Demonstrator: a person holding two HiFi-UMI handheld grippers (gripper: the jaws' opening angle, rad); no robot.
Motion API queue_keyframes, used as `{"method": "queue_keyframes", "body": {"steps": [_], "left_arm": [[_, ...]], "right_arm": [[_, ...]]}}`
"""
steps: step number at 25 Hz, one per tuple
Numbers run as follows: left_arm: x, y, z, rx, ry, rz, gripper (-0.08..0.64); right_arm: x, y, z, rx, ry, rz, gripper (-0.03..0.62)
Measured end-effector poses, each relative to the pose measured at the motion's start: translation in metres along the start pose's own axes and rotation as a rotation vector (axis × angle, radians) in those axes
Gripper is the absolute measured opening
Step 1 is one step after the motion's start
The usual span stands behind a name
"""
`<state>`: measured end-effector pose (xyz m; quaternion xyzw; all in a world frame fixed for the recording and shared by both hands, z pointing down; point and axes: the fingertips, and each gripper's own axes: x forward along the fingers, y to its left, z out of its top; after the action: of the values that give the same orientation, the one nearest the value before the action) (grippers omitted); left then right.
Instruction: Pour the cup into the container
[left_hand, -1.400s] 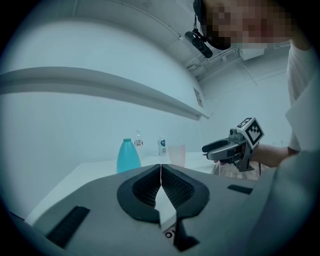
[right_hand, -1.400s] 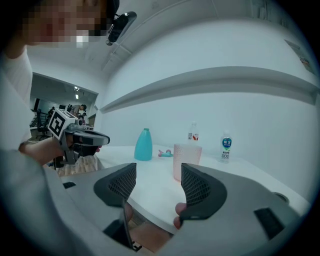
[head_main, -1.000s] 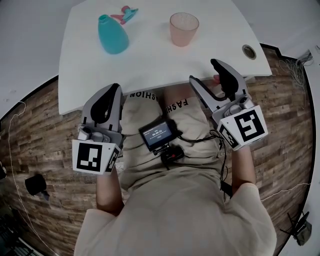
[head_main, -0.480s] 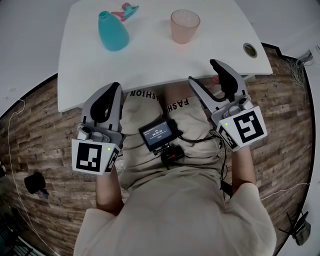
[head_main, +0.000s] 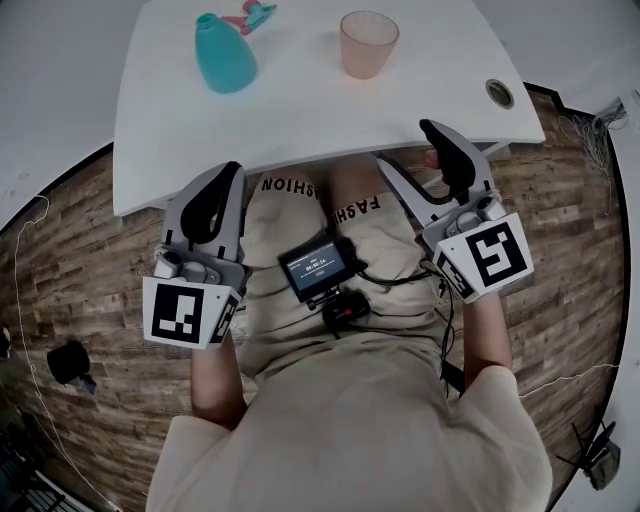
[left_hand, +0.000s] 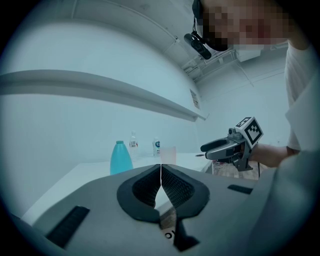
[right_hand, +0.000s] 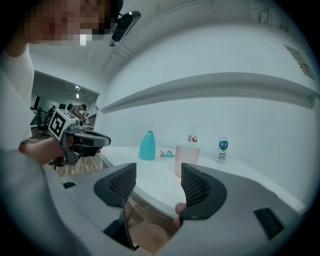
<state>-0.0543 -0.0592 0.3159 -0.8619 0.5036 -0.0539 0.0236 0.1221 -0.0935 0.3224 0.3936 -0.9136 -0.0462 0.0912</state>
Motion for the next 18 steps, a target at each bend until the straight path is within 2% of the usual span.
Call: {"method": "queue_keyframes", "body": {"steps": [11, 18], "left_arm": [[-0.011, -0.016, 0.011, 0.017, -0.008, -0.009, 0.014], [-0.013, -0.017, 0.006, 0.011, 0.002, -0.011, 0.014]], "right_arm": [[-0.021, 0.003, 0.018, -0.013, -0.032, -0.018, 0.287], [-0.021, 0.008, 0.009, -0.011, -0.015, -0.012, 0.287]]}}
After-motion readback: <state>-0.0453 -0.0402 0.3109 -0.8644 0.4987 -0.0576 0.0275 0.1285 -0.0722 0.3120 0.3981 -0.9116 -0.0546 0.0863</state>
